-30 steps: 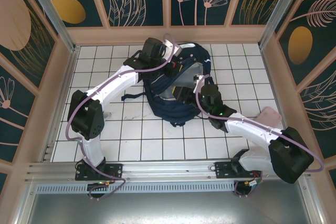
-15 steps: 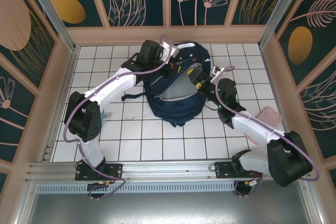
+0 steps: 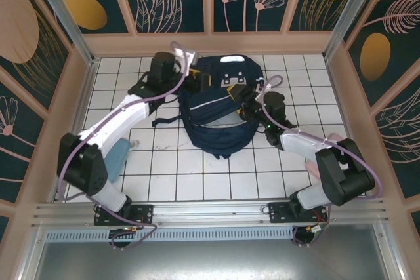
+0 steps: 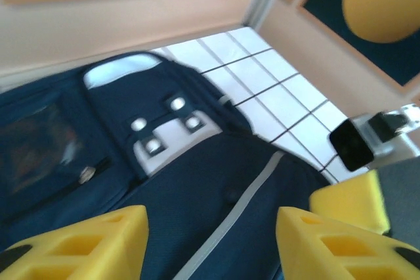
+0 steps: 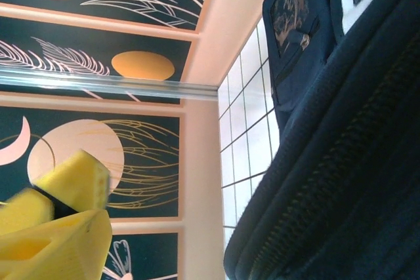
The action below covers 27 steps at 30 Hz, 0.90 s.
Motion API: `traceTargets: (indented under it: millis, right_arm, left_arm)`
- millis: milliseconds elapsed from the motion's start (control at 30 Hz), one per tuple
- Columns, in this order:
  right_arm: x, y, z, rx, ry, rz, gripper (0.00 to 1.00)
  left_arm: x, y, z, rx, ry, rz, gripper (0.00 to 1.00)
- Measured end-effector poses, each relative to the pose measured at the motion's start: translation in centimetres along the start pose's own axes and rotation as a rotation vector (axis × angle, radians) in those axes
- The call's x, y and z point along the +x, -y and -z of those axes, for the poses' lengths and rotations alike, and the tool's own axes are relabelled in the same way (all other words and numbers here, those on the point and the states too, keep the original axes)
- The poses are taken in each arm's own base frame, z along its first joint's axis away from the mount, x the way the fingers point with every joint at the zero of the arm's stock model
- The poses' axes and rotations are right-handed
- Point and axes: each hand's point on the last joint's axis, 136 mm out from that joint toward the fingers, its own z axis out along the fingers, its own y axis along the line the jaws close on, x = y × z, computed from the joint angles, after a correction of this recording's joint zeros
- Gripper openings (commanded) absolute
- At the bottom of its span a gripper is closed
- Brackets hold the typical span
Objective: Pack books, pencil case, and school supplies into a backpack
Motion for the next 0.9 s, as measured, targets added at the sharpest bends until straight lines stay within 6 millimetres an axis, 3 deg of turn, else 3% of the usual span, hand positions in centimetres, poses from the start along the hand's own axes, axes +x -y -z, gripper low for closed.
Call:
traceTargets:
  millis: [133, 300, 367, 467, 567, 900]
  right_arm:
    - [2.6, 0.2, -0.6, 0.039, -0.037, -0.031, 0.72]
    - [4.9, 0.5, -0.6, 0.082, -0.046, -0.069, 0.58]
    - [5.2, 0.7, -0.6, 0.093, -0.042, -0.082, 0.47]
    - [4.9, 1.1, -0.5, 0.109, -0.026, -0.089, 0.27]
    - [4.5, 1.4, -0.4, 0.119, -0.017, -0.094, 0.16]
    - [1.5, 0.0, 0.7, 0.090, 0.006, -0.116, 0.10]
  left_arm:
    - [2.6, -2.7, 2.7, -0.118, -0.010, 0.087, 0.63]
    - [5.5, -3.3, 4.4, -0.158, -0.033, 0.151, 0.63]
    - [6.5, -3.3, 4.8, -0.162, -0.042, 0.165, 0.63]
    - [8.1, -3.5, 5.0, -0.158, -0.069, 0.174, 0.64]
    - [9.9, -3.4, 4.8, -0.139, -0.109, 0.181, 0.65]
    - [14.1, -2.7, 3.9, -0.028, -0.171, 0.089, 0.65]
